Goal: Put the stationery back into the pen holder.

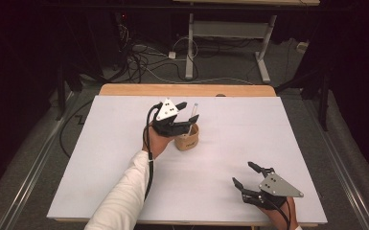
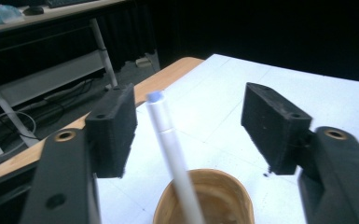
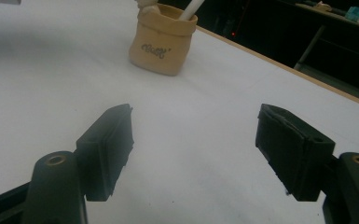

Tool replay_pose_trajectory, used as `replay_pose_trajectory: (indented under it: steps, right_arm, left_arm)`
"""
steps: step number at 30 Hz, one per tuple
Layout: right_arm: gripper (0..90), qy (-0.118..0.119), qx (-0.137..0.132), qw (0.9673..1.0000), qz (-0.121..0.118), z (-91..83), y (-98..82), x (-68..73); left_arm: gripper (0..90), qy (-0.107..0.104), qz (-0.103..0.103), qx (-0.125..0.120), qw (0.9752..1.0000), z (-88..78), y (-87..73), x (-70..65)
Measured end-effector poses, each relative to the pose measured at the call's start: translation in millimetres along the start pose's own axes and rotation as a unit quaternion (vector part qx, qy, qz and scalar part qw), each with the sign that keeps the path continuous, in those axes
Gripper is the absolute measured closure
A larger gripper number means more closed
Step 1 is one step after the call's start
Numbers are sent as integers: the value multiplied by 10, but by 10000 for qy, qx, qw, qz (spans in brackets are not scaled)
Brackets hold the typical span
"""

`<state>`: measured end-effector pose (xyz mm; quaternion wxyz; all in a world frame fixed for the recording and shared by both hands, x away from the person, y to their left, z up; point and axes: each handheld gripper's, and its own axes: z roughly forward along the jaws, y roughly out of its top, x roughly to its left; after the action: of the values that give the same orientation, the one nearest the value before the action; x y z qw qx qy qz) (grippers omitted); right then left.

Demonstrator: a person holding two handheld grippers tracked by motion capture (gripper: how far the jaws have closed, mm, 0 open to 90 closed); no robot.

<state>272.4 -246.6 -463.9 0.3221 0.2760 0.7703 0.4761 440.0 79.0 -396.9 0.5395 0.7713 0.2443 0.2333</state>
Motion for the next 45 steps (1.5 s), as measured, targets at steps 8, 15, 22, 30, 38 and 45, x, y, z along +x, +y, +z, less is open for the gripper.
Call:
replay_pose_trajectory:
  steps: [8,15,22,30,38,45]
  right_arm:
    - [273,1,-30,10000,-25,-9,16,5]
    - [273,12,-32,10000,-8,-3,19,13]
    - [274,-78,-128,9999,-26,-15,32,23]
    - [273,-84,-96,9999,-29,0,31,28]
    - [274,-90,-76,9999,-17,7,33,36]
    - [271,-102,-76,9999,-20,-3,36,33]
  left_arm:
    - [198,233,99,-61,9997,-55,-8,-27]
    - [169,211,147,-20,9997,-134,-15,-6]
    - [168,244,486,96,9985,-198,-17,-50]
    - [168,207,680,174,9973,-288,-16,-104]
    - [168,179,930,313,9950,-406,-66,-183]
    - [168,247,1100,338,9931,-572,-183,-239]
